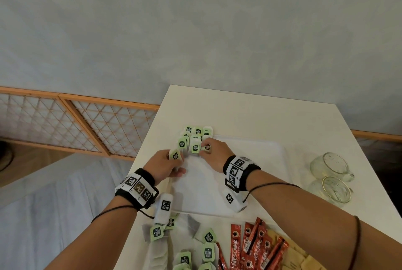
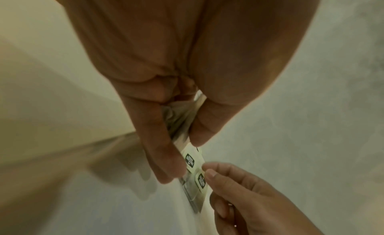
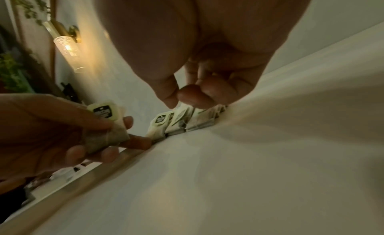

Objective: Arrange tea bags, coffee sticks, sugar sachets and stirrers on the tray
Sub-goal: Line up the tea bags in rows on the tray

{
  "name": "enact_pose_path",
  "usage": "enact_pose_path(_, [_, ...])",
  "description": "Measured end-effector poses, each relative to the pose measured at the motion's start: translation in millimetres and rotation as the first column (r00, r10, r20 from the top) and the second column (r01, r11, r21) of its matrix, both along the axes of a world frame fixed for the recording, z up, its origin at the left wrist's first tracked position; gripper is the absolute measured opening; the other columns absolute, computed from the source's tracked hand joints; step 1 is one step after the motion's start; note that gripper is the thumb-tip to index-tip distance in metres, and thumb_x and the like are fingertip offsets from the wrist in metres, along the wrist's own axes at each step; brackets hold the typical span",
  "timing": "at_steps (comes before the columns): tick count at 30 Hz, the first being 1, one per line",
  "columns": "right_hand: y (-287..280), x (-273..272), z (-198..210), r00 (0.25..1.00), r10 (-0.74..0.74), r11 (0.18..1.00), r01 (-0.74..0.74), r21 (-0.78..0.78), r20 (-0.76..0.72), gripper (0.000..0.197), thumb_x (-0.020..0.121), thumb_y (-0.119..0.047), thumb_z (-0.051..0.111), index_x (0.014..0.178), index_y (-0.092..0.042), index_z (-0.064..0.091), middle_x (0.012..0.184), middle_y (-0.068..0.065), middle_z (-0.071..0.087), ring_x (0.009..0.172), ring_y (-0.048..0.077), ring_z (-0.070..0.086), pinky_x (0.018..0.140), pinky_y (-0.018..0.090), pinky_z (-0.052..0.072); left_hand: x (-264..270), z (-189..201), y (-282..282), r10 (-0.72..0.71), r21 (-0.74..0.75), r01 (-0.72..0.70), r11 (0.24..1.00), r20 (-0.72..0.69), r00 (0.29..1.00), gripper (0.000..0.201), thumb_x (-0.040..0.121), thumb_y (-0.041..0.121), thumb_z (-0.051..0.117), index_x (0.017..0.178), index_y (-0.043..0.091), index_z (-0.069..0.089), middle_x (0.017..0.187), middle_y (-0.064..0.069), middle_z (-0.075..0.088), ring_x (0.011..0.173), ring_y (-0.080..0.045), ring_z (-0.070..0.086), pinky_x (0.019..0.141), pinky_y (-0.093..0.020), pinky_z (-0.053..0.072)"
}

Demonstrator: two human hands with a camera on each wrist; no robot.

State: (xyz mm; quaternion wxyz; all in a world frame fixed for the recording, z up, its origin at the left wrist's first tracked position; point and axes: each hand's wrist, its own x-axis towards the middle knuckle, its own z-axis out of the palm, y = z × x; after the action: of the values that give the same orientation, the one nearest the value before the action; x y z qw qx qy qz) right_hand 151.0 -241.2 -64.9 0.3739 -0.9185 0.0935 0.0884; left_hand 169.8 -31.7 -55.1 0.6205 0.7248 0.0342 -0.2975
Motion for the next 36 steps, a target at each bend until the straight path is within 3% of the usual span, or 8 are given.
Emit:
enact_pose_path(2, [6,2,3,0.995,0.102,0.995,-0.103,-0.021,-0.011,0.038,0.097,-0.037,0.058,0.135,-0.031,0.058,0.097,0.0,0.064,0.077,0.019,0.061,0.077,0.031,0.054,2,0,-1,0.022,0.015,-0.022,1.0,0.02,1.0,0.01,0.091,-0.01,0.057,0.096,-0.002,0.062,0.079,-0.017,0.06,0.067,-0.025,0.071,0.062,-0.03,0.061])
enact_pose_path(4, [10,5,6,0.985,0.164,0.983,-0.168,-0.069,-0.057,0.044,0.1,-0.037,0.055,0.143,-0.032,0.052,0.104,0.003,0.066,0.091,0.023,0.064,0.087,0.033,0.054,4,1,-1,0.029,0.035,-0.031,0.999,0.038,0.999,0.011,0.091,-0.01,0.056,0.094,-0.002,0.062,0.077,-0.015,0.06,0.068,-0.025,0.071,0.062,-0.03,0.061])
enact_pose_path(7, [14,9,8,0.975,0.194,0.967,-0.208,-0.145,-0.105,0.04,0.102,-0.036,0.052,0.142,-0.034,0.052,0.125,0.006,0.064,0.111,0.03,0.063,0.095,0.038,0.053,6,2,-2,0.025,0.045,-0.028,0.999,0.048,0.999,0.011,0.091,-0.009,0.057,0.094,0.0,0.063,0.076,-0.013,0.061,0.069,-0.025,0.071,0.062,-0.031,0.061])
enact_pose_path(16, [11,11,7,0.957,0.261,0.933,-0.283,-0.22,-0.126,0.037,0.103,-0.027,0.052,0.138,-0.036,0.059,0.14,0.002,0.059,0.123,0.029,0.059,0.105,0.038,0.048,14,-5,4,0.006,0.101,-0.015,0.995,0.089,0.996,0.016,0.092,-0.005,0.058,0.107,-0.004,0.063,0.088,-0.017,0.066,0.07,-0.023,0.071,0.068,-0.035,0.062])
enact_pose_path(20, [10,8,7,0.953,0.283,0.927,-0.301,-0.222,-0.108,0.038,0.102,-0.026,0.051,0.139,-0.035,0.058,0.134,0.004,0.063,0.118,0.029,0.061,0.099,0.033,0.049,15,-7,3,-0.035,0.161,0.009,0.987,0.161,0.986,0.015,0.094,0.0,0.057,0.106,0.001,0.066,0.092,-0.016,0.07,0.072,-0.021,0.07,0.07,-0.037,0.06])
enact_pose_path(24, [10,6,12,0.97,0.231,0.932,-0.241,-0.269,-0.071,0.046,0.1,-0.035,0.056,0.145,-0.032,0.048,0.131,0.007,0.062,0.115,0.031,0.062,0.095,0.035,0.05,16,-6,-1,-0.067,0.196,0.024,0.98,0.215,0.974,0.014,0.096,0.005,0.057,0.106,0.005,0.066,0.095,-0.015,0.072,0.071,-0.017,0.07,0.062,-0.028,0.058])
enact_pose_path(27, [11,6,12,0.971,0.229,0.917,-0.241,-0.317,-0.075,0.044,0.098,-0.04,0.059,0.141,-0.032,0.052,0.132,0.006,0.062,0.115,0.031,0.062,0.096,0.038,0.052,16,-9,-3,-0.104,0.23,0.051,0.972,0.226,0.969,0.016,0.097,0.006,0.056,0.109,0.003,0.065,0.096,-0.016,0.071,0.07,-0.015,0.069,0.058,-0.024,0.056])
enact_pose_path(36, [11,10,3,0.95,0.299,0.876,-0.312,-0.367,-0.094,0.032,0.1,-0.032,0.053,0.131,-0.036,0.06,0.127,0.002,0.064,0.111,0.032,0.063,0.09,0.036,0.052,18,-12,-1,-0.111,0.206,0.063,0.977,0.231,0.967,0.017,0.097,0.001,0.056,0.111,-0.002,0.064,0.091,-0.015,0.066,0.076,-0.02,0.064,0.06,-0.024,0.056])
